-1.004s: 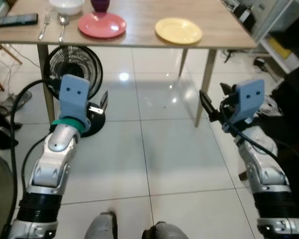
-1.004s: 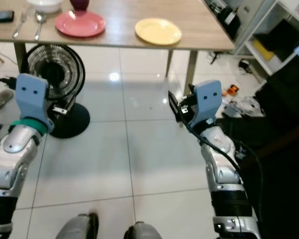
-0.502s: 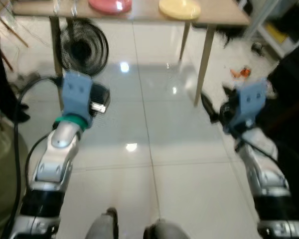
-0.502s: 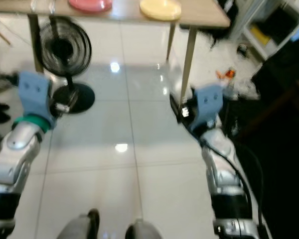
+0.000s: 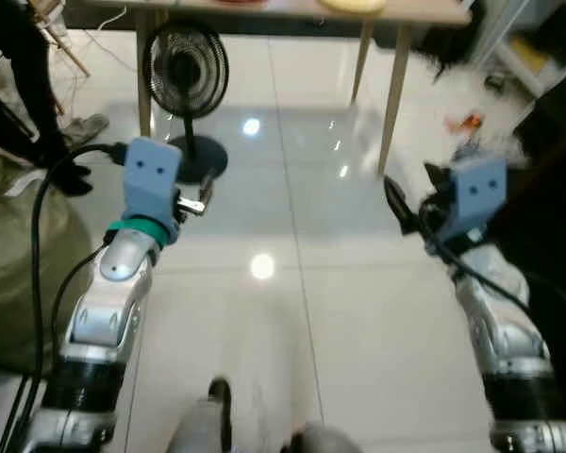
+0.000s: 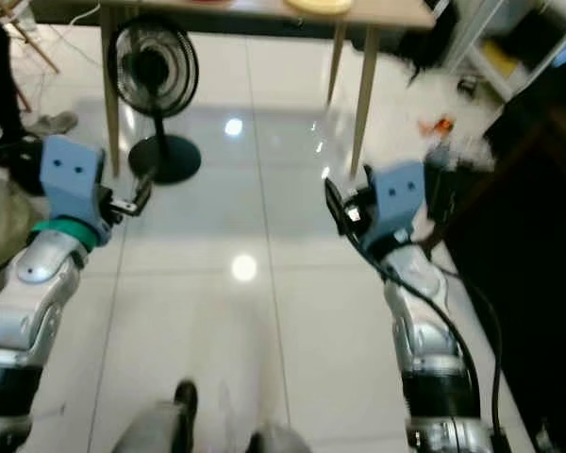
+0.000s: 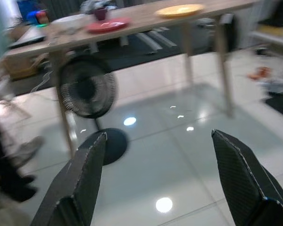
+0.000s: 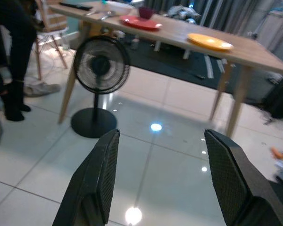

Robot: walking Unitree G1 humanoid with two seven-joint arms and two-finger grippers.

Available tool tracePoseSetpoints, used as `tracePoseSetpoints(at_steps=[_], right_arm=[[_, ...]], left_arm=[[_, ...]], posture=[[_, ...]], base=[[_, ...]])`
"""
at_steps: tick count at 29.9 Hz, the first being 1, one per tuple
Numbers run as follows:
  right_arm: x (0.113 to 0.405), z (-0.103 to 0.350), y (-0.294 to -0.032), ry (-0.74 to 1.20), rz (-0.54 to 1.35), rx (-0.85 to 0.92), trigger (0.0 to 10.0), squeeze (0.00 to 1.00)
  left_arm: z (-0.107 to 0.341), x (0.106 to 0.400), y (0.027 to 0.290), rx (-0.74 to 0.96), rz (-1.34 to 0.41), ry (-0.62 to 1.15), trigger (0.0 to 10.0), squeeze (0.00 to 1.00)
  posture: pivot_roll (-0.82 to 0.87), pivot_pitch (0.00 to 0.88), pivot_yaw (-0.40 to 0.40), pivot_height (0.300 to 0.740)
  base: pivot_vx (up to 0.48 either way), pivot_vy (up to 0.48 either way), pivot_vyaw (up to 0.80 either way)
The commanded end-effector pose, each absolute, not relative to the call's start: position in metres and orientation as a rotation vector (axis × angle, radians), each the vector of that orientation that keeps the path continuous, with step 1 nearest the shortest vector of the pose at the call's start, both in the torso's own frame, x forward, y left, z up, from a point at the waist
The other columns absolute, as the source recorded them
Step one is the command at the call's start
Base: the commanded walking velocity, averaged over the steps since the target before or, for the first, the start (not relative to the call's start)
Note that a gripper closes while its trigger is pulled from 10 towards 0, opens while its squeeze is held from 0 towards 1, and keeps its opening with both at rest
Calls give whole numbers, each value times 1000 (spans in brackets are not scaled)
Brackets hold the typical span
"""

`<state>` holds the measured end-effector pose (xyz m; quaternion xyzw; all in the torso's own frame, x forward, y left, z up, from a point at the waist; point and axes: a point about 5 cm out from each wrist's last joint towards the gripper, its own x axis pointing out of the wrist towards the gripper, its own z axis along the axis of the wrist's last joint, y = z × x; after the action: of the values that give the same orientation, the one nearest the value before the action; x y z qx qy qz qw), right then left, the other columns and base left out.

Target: Setting the table

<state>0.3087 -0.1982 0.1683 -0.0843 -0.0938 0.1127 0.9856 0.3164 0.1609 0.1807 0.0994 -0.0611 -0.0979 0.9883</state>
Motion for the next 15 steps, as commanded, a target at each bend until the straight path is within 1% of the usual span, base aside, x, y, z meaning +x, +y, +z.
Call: tracePoseSetpoints(at_steps=[1, 5, 7, 10, 11, 15], right_arm=[[307, 167, -202, -184, 207, -167, 10000, 0], [306, 167, -202, -184, 204, -166, 10000, 0], [306, 167, -202, -184, 202, -164, 10000, 0], [306, 168, -202, -184, 202, -159, 10000, 0], [306, 168, -202, -183, 202, -155, 10000, 0], [306, 168, -203, -181, 201, -130, 10000, 0]], left_arm=[[177, 317, 157, 212, -217, -109, 10000, 0], [177, 318, 156, 211, -218, -109, 10000, 0], [177, 318, 155, 209, -219, -110, 10000, 0], [177, 318, 155, 206, -220, -110, 10000, 0], [177, 319, 154, 200, -220, -111, 10000, 0], [180, 319, 151, 175, -235, -115, 10000, 0]], posture=[[-6, 0, -29, 740], [-6, 0, -29, 740], [-10, 0, -27, 740], [-10, 0, -26, 740], [-10, 0, -26, 740], [-11, 0, -23, 740]], base=[[-458, 0, 0], [-453, 0, 0], [-259, 0, 0], [0, 0, 0], [0, 0, -494], [0, 0, -800]])
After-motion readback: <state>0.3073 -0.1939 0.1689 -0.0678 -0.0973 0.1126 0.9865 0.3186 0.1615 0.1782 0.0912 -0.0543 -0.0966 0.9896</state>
